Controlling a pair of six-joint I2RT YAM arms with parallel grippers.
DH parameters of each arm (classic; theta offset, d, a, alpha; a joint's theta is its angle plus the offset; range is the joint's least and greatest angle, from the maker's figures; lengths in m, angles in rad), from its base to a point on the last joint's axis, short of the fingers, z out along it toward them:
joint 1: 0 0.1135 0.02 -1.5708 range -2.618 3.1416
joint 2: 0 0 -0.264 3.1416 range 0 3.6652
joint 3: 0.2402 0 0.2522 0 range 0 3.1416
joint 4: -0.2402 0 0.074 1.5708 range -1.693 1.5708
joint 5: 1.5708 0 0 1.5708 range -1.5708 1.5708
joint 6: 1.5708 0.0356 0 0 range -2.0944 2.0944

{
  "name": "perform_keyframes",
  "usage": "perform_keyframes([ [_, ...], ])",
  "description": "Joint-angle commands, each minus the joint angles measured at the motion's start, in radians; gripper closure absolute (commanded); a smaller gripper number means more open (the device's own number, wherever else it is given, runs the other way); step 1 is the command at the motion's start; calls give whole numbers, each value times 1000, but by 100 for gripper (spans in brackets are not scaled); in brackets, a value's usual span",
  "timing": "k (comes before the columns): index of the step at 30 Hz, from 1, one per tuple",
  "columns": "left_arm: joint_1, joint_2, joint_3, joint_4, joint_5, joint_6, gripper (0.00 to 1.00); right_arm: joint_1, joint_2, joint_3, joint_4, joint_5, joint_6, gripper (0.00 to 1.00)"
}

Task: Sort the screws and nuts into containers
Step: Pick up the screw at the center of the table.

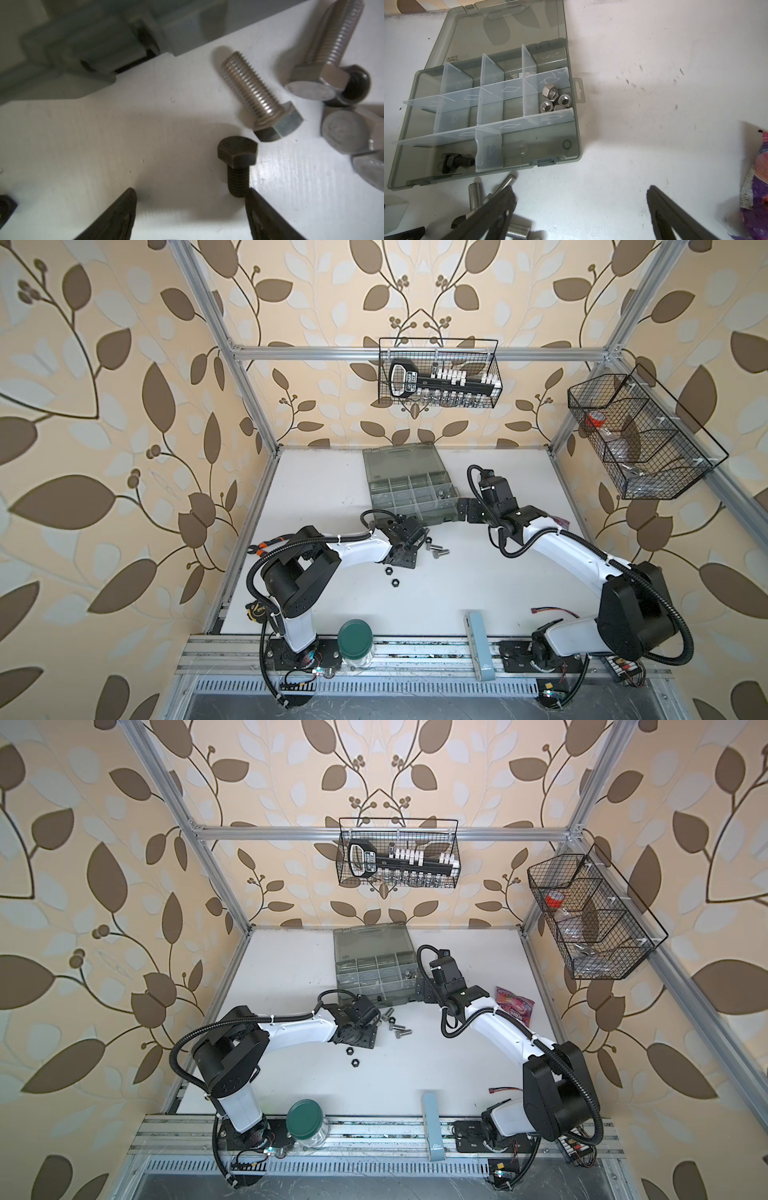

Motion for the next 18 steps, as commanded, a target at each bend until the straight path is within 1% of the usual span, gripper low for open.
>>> perform_keyframes([
  [1,-10,15,24,-11,-19,-26,21,3,-24,-20,-11,21,9,0],
  [8,-10,30,41,2,-3,-11,22,4,-20,-22,-11,18,11,0],
  [18,-10,80,120,-2,10,16,29,5,-26,-19,-11,22,9,0],
])
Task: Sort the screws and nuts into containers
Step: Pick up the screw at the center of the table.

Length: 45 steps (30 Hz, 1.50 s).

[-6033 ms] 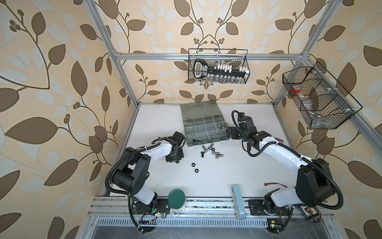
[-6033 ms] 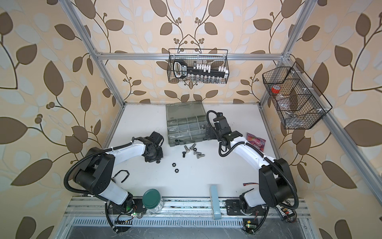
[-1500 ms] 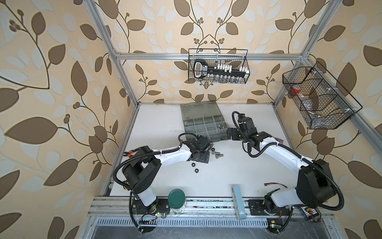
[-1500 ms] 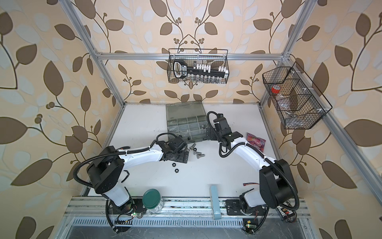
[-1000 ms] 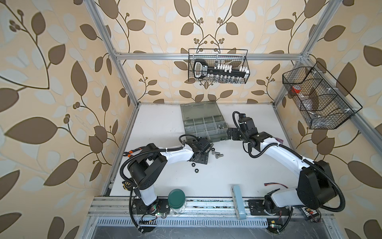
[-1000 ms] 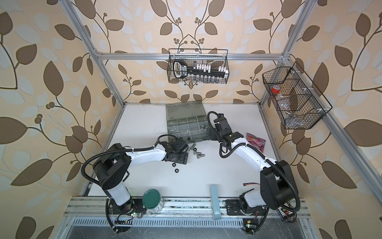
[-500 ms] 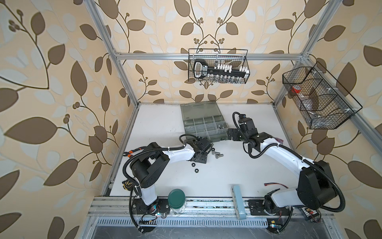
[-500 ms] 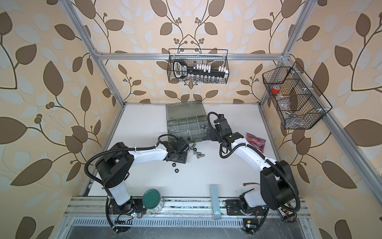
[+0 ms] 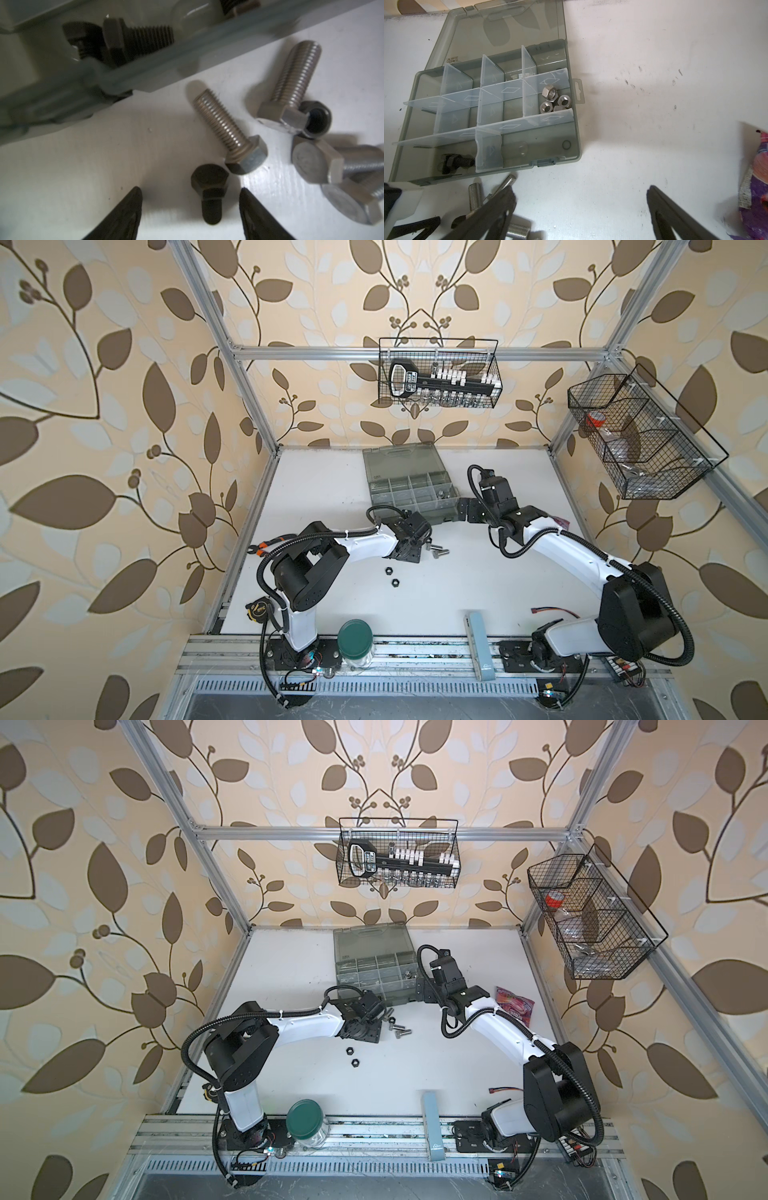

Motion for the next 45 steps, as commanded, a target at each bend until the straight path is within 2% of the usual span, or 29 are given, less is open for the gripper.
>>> perform_keyframes([
  [1,-10,5,24,-10,3,6,31,4,-26,-18,-12,19,8,0],
  [15,-10,10,16,-15,16,-4,71,3,-17,-7,-12,13,6,0],
  [30,-10,-13,27,-45,7,6,99,4,-13,4,-13,9,2,0],
  [39,-9,-150,23,-100,-58,4,100,3,-31,-3,-13,12,6,0],
  [45,-3,-194,77,-115,-77,27,100,4,-28,-1,-11,4,7,1],
])
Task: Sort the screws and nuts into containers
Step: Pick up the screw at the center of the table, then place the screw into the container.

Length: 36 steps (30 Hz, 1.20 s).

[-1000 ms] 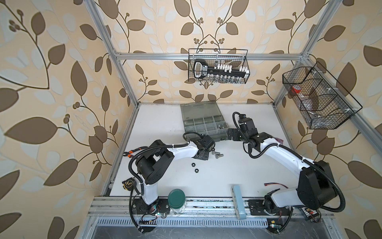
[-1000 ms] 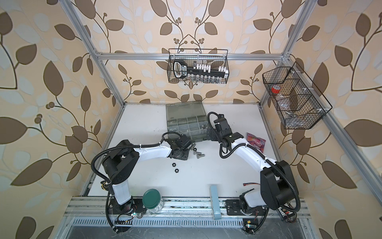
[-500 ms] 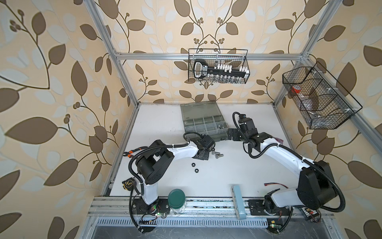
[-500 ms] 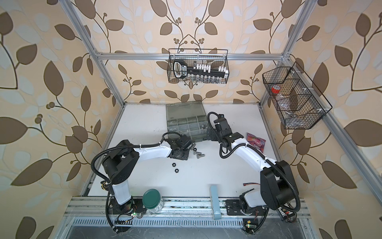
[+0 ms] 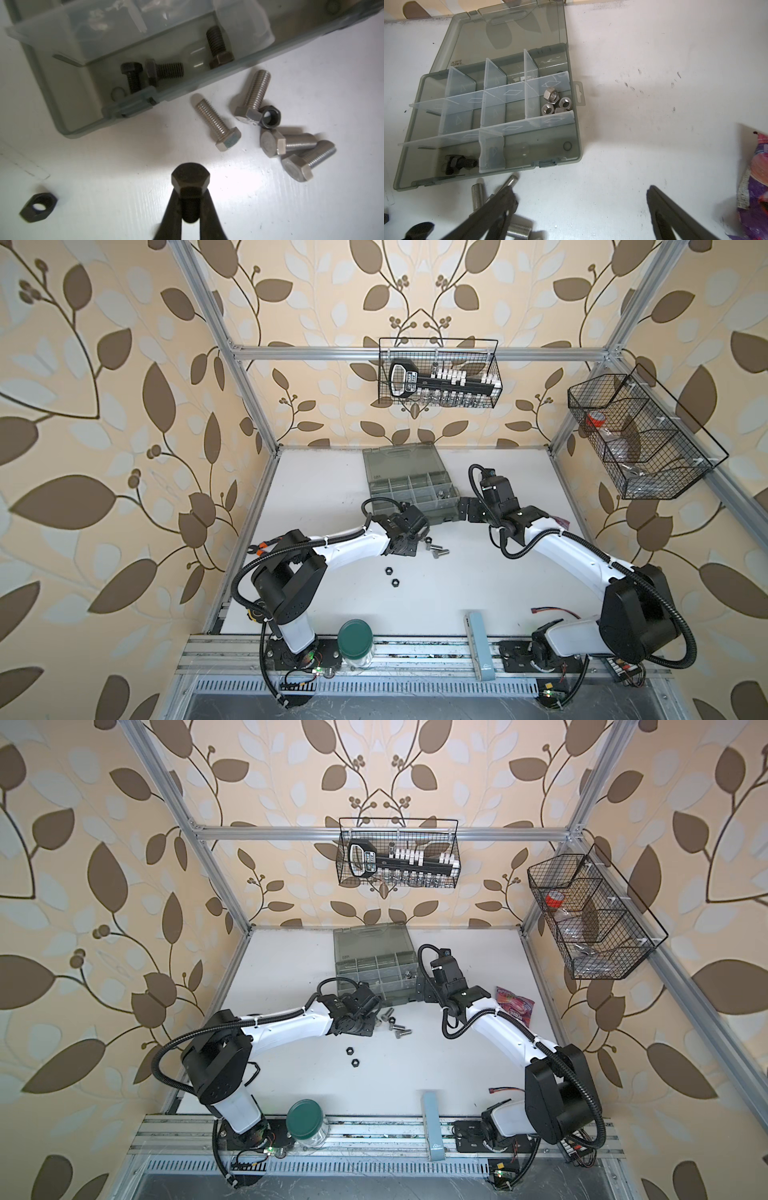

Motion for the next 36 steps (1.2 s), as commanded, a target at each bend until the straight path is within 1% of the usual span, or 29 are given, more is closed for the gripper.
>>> perform_keyframes([
  [1,0,-32,79,-26,-45,21,100,4,-14,-3,-10,3,7,0],
  [5,33,-7,149,-19,-31,42,100,5,-15,-6,-10,1,10,1],
  [10,113,47,236,-6,65,63,100,4,-20,-12,-10,-2,12,0],
  [16,162,99,281,-16,136,79,100,4,-33,-21,-11,15,13,0],
  [24,183,135,272,0,164,85,100,3,-23,-17,-9,5,16,0],
  [36,187,221,318,-8,193,93,100,3,-32,-24,-12,15,13,0],
])
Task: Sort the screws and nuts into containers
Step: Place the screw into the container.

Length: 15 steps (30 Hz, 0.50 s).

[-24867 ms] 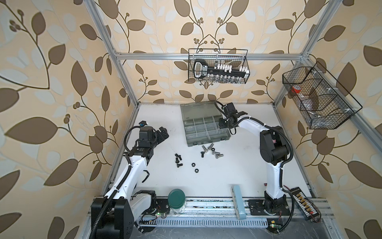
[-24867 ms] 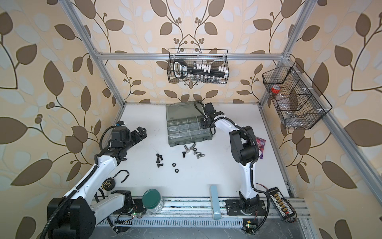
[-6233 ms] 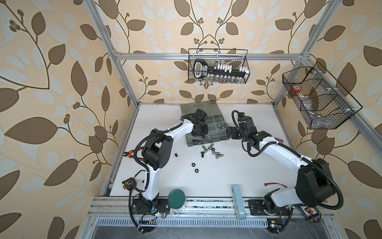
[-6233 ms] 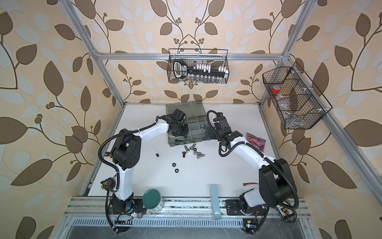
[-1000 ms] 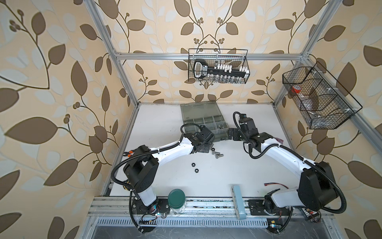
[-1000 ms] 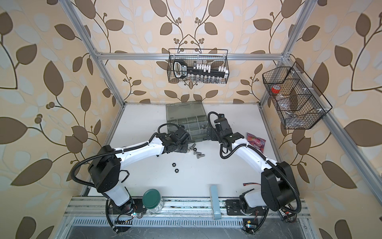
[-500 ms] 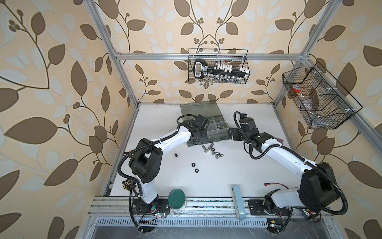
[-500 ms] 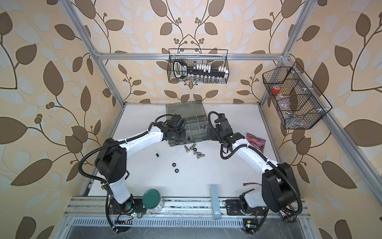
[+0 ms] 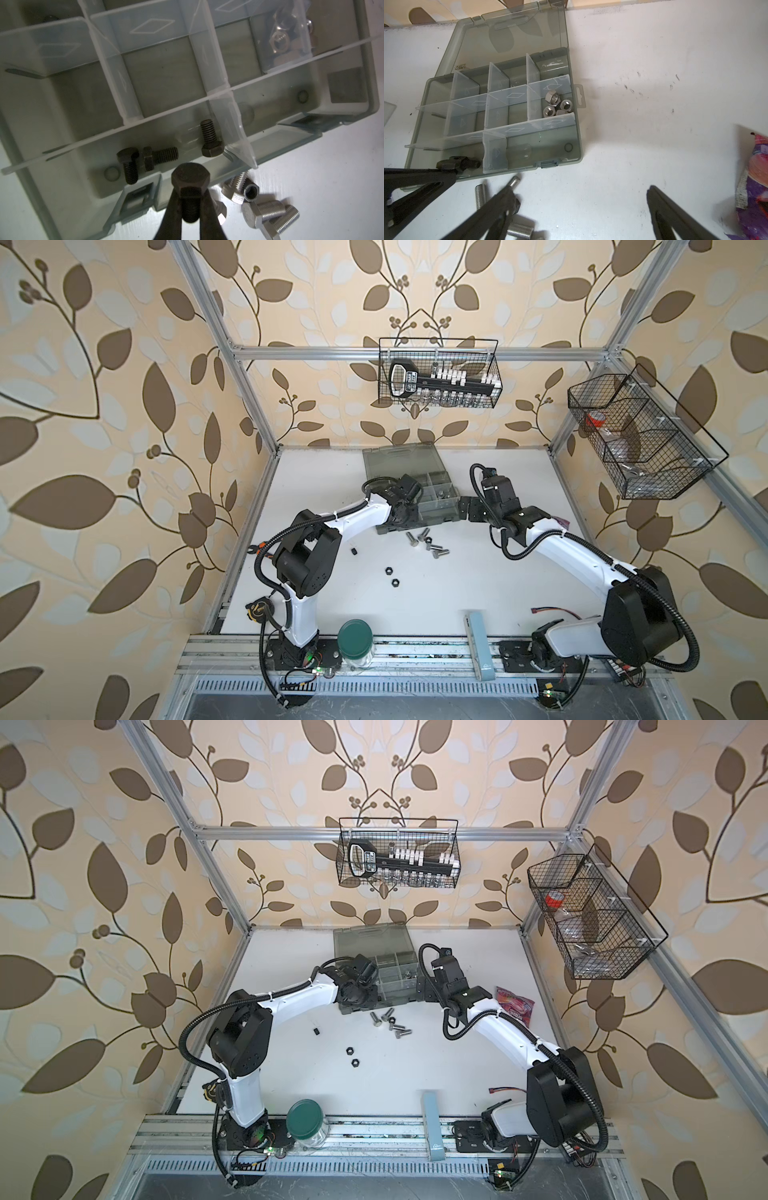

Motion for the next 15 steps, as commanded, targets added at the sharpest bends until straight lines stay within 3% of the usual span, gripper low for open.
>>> perform_keyframes([
  [1,14,3,47,-1,12,18,100,4,-15,-24,-13,14,9,0],
  [15,19,27,59,-13,14,24,98,4,-11,-17,-15,8,9,0],
])
